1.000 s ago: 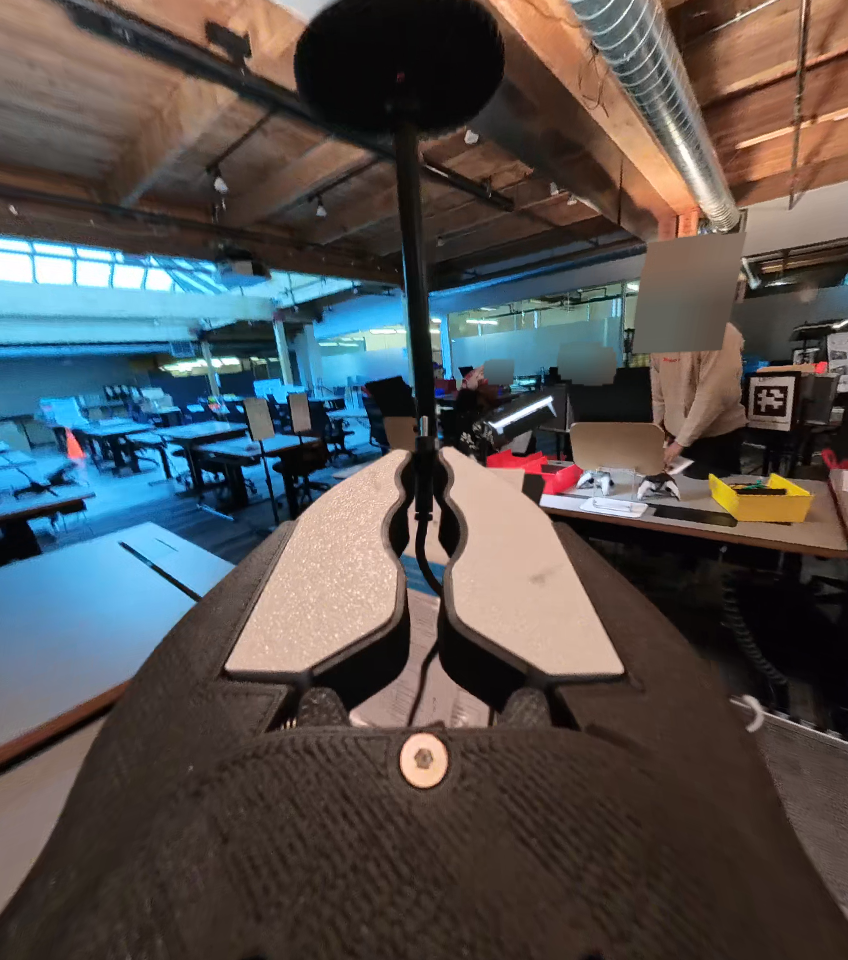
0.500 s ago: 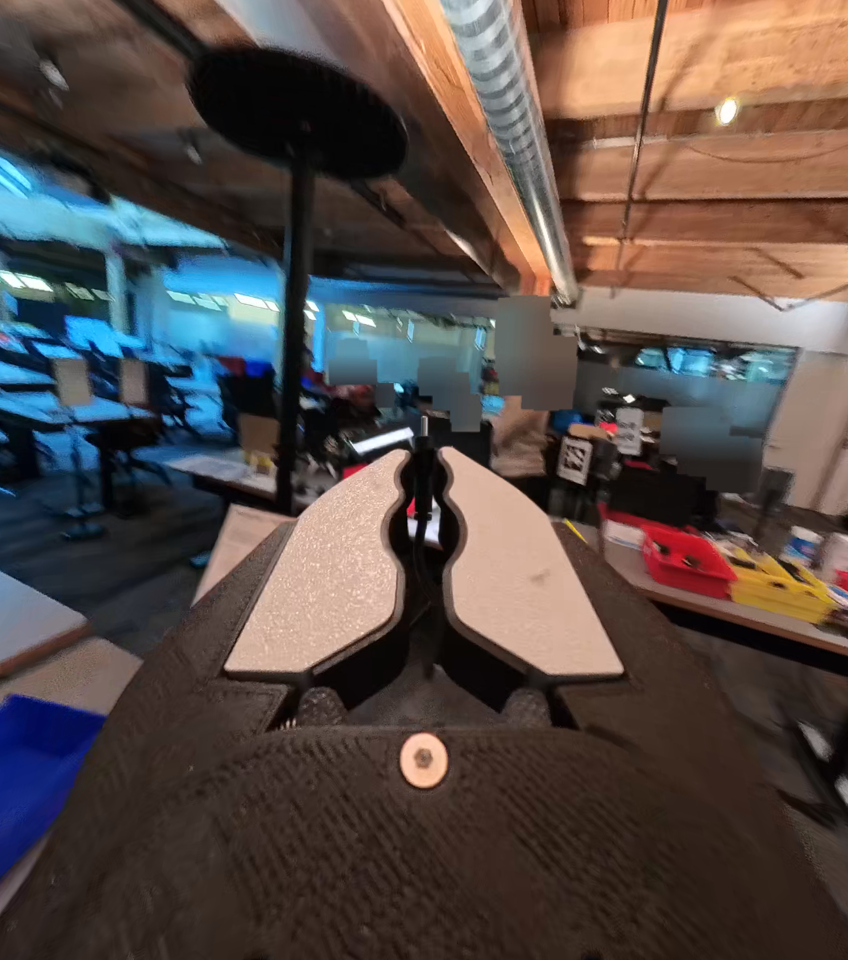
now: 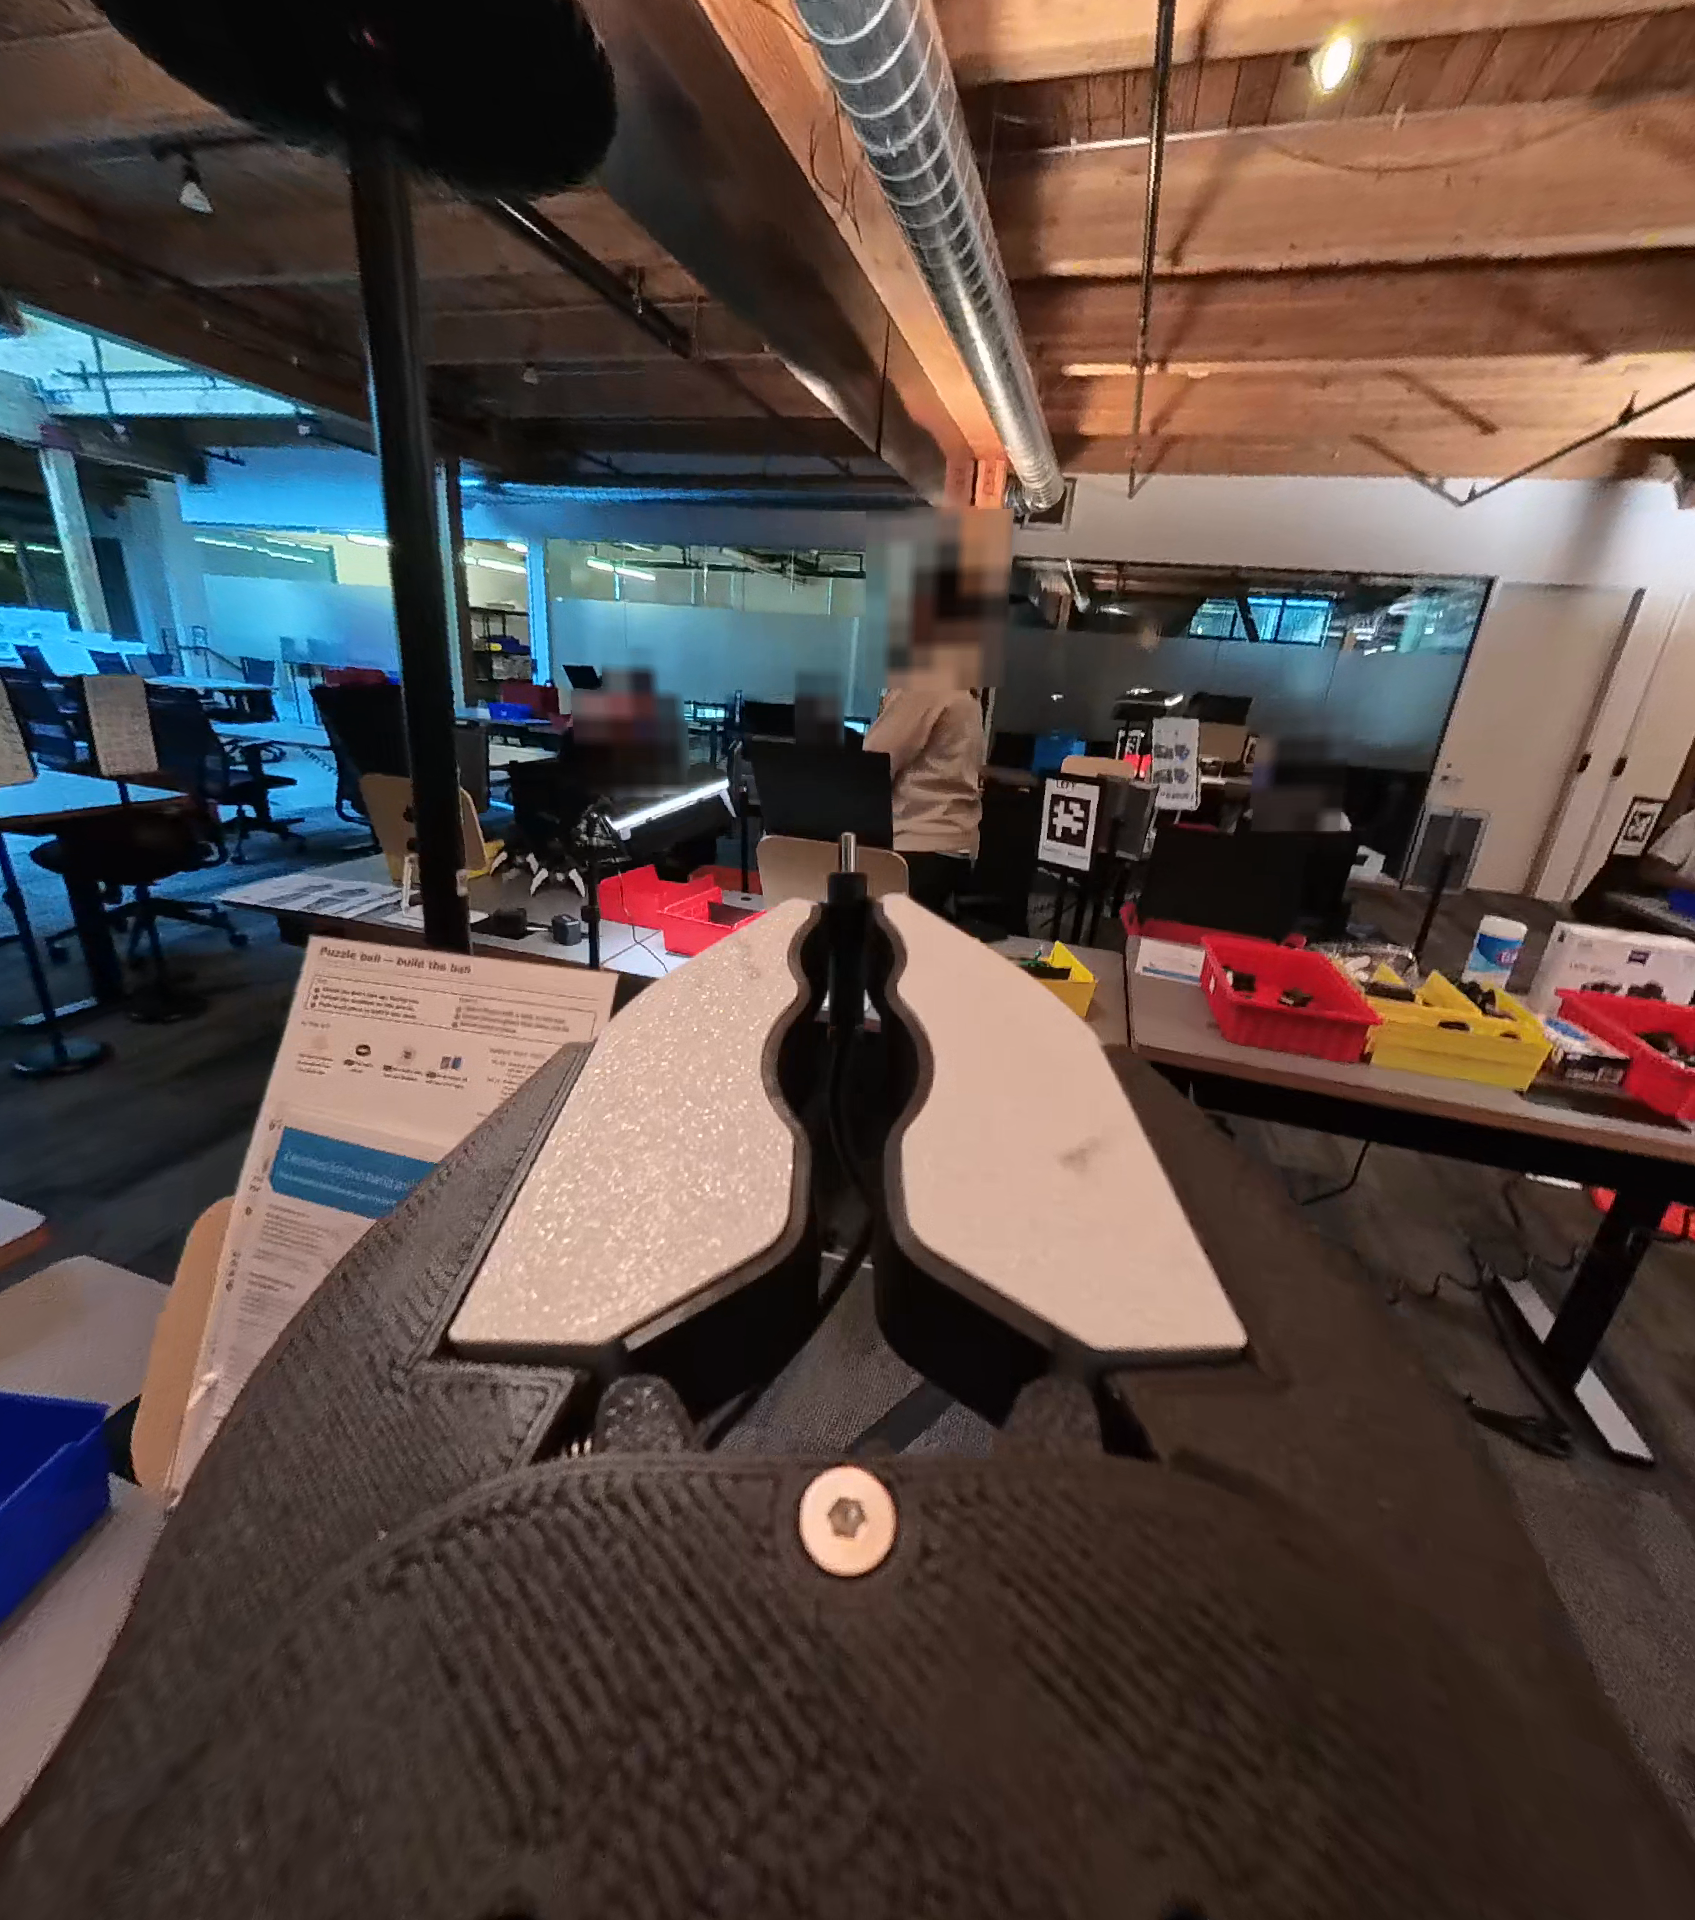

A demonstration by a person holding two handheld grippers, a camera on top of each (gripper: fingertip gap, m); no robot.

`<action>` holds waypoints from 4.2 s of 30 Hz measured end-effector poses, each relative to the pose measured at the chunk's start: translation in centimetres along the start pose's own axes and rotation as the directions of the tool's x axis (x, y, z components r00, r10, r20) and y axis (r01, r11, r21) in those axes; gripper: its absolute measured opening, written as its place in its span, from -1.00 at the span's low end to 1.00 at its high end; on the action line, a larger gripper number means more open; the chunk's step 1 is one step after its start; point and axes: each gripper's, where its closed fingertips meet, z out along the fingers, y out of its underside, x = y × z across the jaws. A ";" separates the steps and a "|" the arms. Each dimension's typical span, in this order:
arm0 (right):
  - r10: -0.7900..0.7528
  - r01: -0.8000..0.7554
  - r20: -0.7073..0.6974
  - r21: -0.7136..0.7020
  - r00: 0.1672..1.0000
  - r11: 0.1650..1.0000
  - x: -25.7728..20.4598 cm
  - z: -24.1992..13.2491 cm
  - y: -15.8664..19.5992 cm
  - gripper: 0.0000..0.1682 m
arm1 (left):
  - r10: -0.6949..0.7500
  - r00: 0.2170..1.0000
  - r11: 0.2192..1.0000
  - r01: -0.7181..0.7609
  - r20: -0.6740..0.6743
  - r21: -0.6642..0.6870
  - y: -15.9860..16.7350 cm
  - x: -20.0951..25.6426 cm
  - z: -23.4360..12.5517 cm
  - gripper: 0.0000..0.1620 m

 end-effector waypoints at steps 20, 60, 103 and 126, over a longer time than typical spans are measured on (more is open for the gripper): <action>-0.120 0.229 0.276 -0.406 0.954 0.885 -8.3 -6.6 25.3 -0.92 | -0.028 1.000 0.999 0.028 0.006 0.021 -0.3 -0.3 -0.2 -0.69; 0.212 0.017 0.943 -0.224 0.257 0.975 -40.8 -27.1 47.0 -0.51 | -0.338 0.641 0.805 0.576 -0.689 0.141 -7.8 2.8 -2.7 -0.70; 0.067 0.100 0.260 -0.581 0.963 0.808 -9.6 -2.9 48.2 -0.72 | 0.071 0.986 0.991 -0.087 0.148 0.100 -1.1 -1.5 1.2 -0.18; -0.042 -0.043 -0.103 -0.704 0.994 0.709 -1.3 -11.1 52.6 -0.25 | 0.071 0.985 0.993 -0.085 0.160 0.087 -0.6 -2.0 1.2 -0.28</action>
